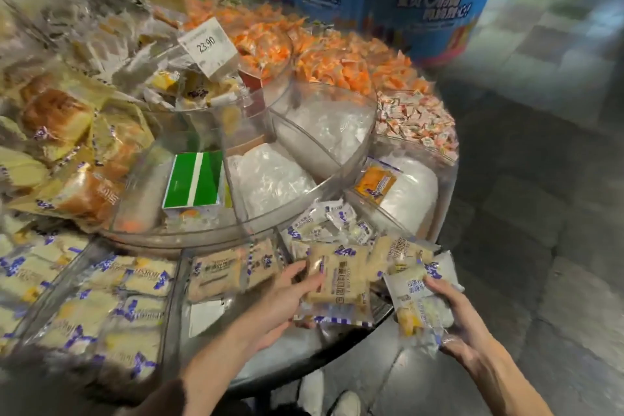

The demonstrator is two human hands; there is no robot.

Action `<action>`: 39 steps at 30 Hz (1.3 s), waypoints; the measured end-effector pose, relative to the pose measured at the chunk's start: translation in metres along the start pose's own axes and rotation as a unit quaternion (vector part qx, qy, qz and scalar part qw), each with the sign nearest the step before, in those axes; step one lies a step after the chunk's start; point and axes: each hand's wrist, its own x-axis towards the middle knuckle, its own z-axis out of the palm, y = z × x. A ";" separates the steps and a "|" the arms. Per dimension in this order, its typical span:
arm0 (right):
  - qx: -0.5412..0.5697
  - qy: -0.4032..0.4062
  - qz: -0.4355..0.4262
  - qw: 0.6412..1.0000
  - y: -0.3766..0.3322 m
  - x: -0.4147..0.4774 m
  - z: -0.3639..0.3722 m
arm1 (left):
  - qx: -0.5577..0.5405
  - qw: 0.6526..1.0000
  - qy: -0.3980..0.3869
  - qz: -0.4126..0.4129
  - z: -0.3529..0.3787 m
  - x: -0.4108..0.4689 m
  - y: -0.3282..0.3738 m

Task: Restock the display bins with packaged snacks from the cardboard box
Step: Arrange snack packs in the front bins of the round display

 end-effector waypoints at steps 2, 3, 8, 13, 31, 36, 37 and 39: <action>-0.009 0.011 0.000 1.000 -0.009 0.005 0.001 | 0.027 0.999 -0.028 -0.007 0.008 0.004 0.000; -0.019 0.009 0.004 1.000 -0.013 0.008 0.004 | 0.037 0.998 -0.044 -0.006 0.013 0.005 0.002; -0.026 0.005 0.035 0.999 -0.026 0.032 0.010 | 0.050 0.998 -0.043 0.005 0.017 0.023 0.014; -0.063 -0.034 0.077 0.994 -0.039 0.056 0.022 | 0.132 0.991 -0.014 0.038 -0.038 0.016 0.036; -0.256 -0.033 0.120 0.959 0.022 0.064 0.116 | 0.674 0.616 0.289 0.286 -0.207 -0.001 -0.083; -0.289 -0.059 0.143 0.945 0.031 0.053 0.124 | 0.658 0.596 0.366 0.280 -0.199 0.000 -0.103; -0.285 -0.062 0.141 0.946 0.034 0.051 0.124 | 0.667 0.588 0.362 0.279 -0.197 -0.002 -0.105; -0.275 -0.071 0.141 0.949 0.039 0.047 0.124 | 0.676 0.588 0.358 0.263 -0.195 -0.004 -0.106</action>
